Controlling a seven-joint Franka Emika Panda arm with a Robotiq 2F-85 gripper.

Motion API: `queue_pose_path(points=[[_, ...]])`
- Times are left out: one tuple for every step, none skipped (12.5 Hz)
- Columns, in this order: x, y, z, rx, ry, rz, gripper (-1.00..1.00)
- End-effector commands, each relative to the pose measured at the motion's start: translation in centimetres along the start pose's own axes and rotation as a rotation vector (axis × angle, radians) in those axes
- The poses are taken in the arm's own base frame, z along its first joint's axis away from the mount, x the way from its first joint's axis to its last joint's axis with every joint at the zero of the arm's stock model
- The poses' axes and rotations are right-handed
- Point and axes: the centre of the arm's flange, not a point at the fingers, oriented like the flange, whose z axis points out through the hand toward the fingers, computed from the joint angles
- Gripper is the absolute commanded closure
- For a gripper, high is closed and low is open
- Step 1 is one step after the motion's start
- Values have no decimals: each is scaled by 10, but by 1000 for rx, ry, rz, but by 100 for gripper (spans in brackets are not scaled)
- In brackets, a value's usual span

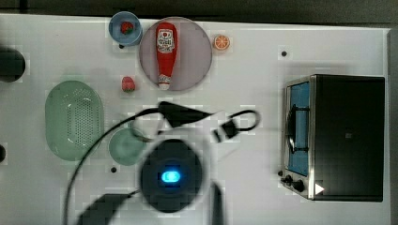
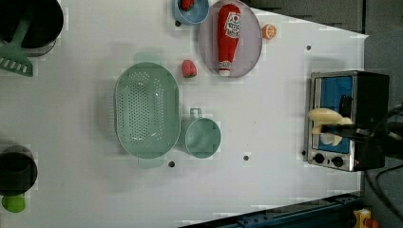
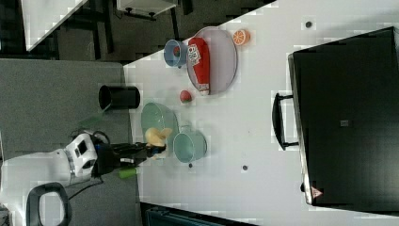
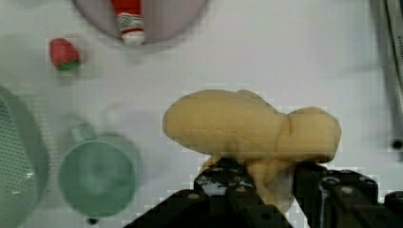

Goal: Pick Banana and place it in mug.

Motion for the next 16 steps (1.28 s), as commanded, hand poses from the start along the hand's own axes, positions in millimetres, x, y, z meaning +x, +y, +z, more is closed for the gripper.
queue_pose_path(points=[[-37,-80,10,-9,-44,124,45],[-48,-100,14,1,-62,155,45],[-59,-118,20,2,-81,179,45],[-68,-134,28,-5,-95,203,45],[-75,-149,38,-13,-103,234,45],[-81,-160,48,-23,-112,266,45],[-84,-170,60,-27,-121,289,45],[-85,-178,74,-23,-127,298,45],[-84,-185,90,-8,-130,290,45],[-82,-189,107,10,-131,288,45],[-81,-192,124,28,-131,289,45],[-80,-192,140,42,-130,291,45],[-80,-191,154,52,-133,295,45],[-79,-190,165,58,-137,301,37],[-78,-186,175,52,-150,310,18],[-75,-183,181,51,-157,319,-5]])
